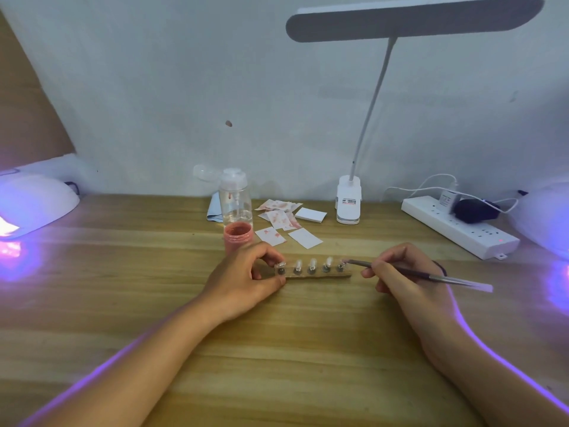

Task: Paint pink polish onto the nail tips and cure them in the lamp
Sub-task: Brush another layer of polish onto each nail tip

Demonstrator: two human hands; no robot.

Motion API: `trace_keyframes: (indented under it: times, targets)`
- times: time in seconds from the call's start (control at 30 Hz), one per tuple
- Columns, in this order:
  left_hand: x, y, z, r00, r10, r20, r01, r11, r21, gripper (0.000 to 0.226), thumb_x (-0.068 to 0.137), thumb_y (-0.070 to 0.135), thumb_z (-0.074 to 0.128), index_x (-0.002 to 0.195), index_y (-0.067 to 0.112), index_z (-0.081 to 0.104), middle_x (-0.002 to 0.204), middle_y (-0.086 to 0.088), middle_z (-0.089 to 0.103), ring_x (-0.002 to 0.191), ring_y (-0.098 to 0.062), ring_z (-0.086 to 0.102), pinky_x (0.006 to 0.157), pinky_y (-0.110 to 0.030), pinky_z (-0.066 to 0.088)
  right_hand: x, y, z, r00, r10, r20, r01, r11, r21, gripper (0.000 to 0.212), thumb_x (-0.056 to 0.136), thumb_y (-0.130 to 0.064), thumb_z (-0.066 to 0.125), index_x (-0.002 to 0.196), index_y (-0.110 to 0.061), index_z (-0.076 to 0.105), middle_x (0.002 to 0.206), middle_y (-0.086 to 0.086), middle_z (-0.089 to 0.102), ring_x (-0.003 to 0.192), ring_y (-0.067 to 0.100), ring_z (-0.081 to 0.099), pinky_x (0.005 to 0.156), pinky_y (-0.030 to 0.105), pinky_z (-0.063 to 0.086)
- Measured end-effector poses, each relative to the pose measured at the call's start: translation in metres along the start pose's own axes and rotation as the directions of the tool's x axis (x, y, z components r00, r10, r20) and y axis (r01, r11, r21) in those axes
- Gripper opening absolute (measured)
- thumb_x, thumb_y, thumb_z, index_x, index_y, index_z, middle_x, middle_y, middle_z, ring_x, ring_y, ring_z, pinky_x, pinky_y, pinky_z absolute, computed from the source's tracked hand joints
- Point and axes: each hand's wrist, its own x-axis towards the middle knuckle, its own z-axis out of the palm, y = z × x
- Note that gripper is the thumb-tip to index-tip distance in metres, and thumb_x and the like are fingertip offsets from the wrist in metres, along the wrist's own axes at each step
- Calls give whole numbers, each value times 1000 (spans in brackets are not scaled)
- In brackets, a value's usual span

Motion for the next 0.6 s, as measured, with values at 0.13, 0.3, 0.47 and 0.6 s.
trace_keyframes:
  times: [0.13,0.3,0.47,0.6]
  targets:
    - [0,2,0,1000,14,-8,-14,1000,0,24,78,23,79,92,37,66,95,19,63,64,-1,50,70,-28,48,1,1,-1,997,-69,-30,69,998,-5,13,99,-19,49,98,-20,62,82,0,76,73,11,68,78,28,53]
    - [-2,3,0,1000,28,-4,-28,1000,-8,25,79,20,79,97,34,68,99,18,65,68,-6,51,73,-29,48,-1,9,3,969,-206,136,244,884,-399,28,85,2,65,98,-16,47,93,-5,66,90,13,64,86,31,52]
    - [-2,4,0,998,51,45,-49,998,-32,25,81,20,79,99,35,69,104,16,67,67,-3,48,71,-24,46,0,13,5,957,-216,193,284,831,-479,46,77,-8,77,97,-22,37,91,-7,61,80,8,59,76,36,53]
    - [-2,5,2,996,71,60,-69,997,-25,25,81,20,79,97,35,69,101,18,67,66,0,47,66,-16,43,1,13,8,944,-254,213,325,835,-443,54,75,4,75,94,-27,36,86,-5,57,80,-6,58,67,11,46]
